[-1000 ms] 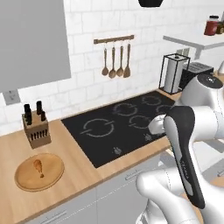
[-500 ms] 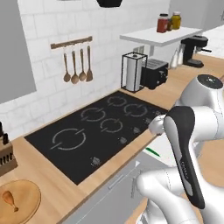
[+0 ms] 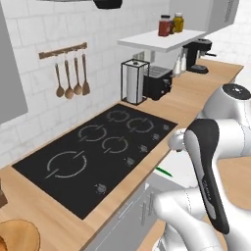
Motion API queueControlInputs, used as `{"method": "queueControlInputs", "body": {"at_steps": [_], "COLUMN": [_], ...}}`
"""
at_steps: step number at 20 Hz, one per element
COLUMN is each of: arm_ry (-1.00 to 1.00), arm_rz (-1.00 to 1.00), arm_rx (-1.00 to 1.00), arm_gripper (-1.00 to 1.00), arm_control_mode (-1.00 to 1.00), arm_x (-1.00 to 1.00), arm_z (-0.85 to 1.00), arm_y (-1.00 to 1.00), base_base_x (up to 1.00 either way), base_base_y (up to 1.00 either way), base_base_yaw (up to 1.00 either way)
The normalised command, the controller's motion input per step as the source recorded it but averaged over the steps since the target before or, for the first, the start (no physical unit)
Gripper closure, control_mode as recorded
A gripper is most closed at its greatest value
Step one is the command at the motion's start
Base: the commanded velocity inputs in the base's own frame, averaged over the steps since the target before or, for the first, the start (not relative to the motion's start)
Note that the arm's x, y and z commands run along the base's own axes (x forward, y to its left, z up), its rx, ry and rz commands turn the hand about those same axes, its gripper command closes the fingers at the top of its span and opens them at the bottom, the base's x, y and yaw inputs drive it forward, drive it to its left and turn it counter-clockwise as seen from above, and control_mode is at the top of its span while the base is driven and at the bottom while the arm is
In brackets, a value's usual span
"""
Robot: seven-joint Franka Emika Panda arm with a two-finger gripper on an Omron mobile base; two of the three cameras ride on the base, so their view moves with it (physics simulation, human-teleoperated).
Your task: Pick up the knife from the drawer and place it on the cutting board. Then place the meat from the plate to the cutting board.
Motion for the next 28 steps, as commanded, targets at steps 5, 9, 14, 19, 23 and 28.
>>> {"method": "queueControlInputs", "body": {"at_steps": [5,9,14,19,23,28], "arm_ry": [0.0,0.0,0.08,0.21,0.21,0.19], "arm_rz": [0.0,0.0,-0.01,-0.02,-0.04,-0.11], "arm_rx": [0.0,0.0,0.01,0.03,0.03,0.0], "arm_gripper": [-1.0,-1.0,-1.0,-1.0,-1.0,-1.0], "arm_control_mode": [1.0,1.0,-1.0,-1.0,-1.0,-1.0], "arm_x": [0.0,0.0,0.07,0.19,0.29,0.28], "arm_z": [0.0,0.0,-0.14,-0.34,-0.29,-0.35], "arm_y": [0.0,0.0,-0.12,-0.62,-0.77,-0.57], "base_base_x": [0.12,0.3,0.04,0.0,0.0,0.0], "base_base_y": [0.36,0.25,0.02,0.0,0.0,0.0], "base_base_yaw": [-0.08,-0.09,-0.01,0.0,0.0,0.0]}}
